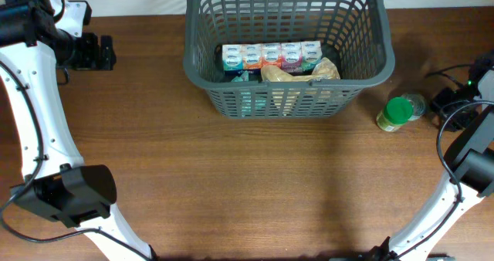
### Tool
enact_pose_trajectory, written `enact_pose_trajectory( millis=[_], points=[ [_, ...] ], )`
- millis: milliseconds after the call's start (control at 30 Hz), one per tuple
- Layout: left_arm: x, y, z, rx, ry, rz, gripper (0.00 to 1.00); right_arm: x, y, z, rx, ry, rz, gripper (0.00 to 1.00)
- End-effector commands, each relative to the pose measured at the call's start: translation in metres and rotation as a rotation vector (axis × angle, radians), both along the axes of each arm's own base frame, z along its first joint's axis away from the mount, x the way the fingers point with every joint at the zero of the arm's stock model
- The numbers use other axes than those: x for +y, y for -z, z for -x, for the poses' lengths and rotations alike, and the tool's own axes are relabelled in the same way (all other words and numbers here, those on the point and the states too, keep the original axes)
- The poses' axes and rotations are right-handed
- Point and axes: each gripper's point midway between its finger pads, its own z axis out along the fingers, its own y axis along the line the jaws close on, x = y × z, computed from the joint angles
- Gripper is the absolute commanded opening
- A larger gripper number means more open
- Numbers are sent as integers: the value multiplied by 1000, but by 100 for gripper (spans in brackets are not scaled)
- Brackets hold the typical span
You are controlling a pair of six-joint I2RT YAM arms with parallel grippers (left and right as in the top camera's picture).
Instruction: Pack container
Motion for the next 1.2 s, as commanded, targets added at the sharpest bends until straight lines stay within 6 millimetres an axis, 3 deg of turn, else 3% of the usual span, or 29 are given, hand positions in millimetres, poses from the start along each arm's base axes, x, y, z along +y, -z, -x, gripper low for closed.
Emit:
enact_pose_trajectory(
  millis=[0, 100, 267, 367, 500, 667, 867, 1033, 1167],
  points=[
    [-1, -7, 3, -17, -12, 14, 99, 2, 5, 5, 14, 4, -15, 59],
    [-1, -7, 3, -17, -12, 14, 99, -7, -27, -11, -68, 6, 27, 64],
    [-1, -7, 3, -17, -12, 14, 99, -7, -106, -45, -288, -12, 61, 73],
    [-1, -7, 3, -17, -12, 14, 99, 0, -139, -54, -362, -35, 85, 74],
    [-1, -7, 3, -17, -12, 14, 99, 19, -165, -64, -412, -86, 109, 75],
    [-1, -7, 3, -17, -12, 14, 99, 44, -159, -78, -397, -146, 120, 79],
    [-1, -7, 3, -17, -12, 14, 99, 48, -149, -87, -354, -178, 205, 83],
    [-1, -7, 3, -17, -12, 14, 99, 45, -122, -84, -293, -176, 200, 86],
    [-1, -7, 3, -17, -12, 14, 99, 47, -84, -77, -214, -177, 158, 86]
  ],
)
